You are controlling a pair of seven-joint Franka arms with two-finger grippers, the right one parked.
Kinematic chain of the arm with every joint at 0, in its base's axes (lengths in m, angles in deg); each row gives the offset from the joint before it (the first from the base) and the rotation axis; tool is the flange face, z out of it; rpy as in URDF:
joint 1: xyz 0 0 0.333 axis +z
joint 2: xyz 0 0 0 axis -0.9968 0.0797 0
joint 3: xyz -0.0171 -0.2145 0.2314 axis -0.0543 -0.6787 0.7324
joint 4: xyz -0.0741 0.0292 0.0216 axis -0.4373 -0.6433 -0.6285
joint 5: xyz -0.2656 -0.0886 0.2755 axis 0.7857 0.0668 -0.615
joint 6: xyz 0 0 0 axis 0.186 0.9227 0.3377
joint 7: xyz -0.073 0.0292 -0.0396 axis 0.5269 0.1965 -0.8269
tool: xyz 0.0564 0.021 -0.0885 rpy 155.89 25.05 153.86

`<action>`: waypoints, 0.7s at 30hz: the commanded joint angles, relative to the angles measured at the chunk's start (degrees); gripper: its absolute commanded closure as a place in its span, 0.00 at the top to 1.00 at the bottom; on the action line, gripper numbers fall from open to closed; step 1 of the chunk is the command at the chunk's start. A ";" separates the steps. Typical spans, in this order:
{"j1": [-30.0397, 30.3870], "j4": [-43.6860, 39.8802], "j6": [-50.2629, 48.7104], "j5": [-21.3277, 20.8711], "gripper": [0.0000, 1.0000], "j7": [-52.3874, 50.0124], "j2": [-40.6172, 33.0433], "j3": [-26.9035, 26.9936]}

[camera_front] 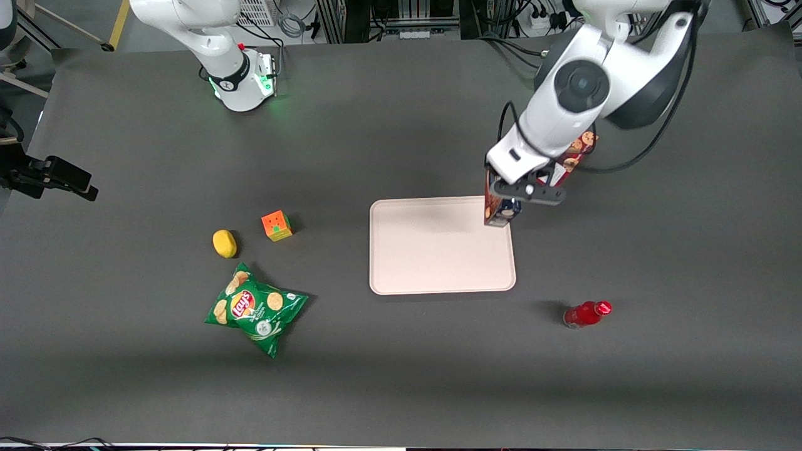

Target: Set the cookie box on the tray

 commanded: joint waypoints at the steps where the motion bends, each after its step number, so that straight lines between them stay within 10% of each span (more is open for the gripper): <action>1: -1.91 -0.73 3.12 -4.30 0.00 -8.22 4.78 -0.24; 21: -1.82 -0.55 11.12 -12.83 0.00 -16.14 14.01 0.11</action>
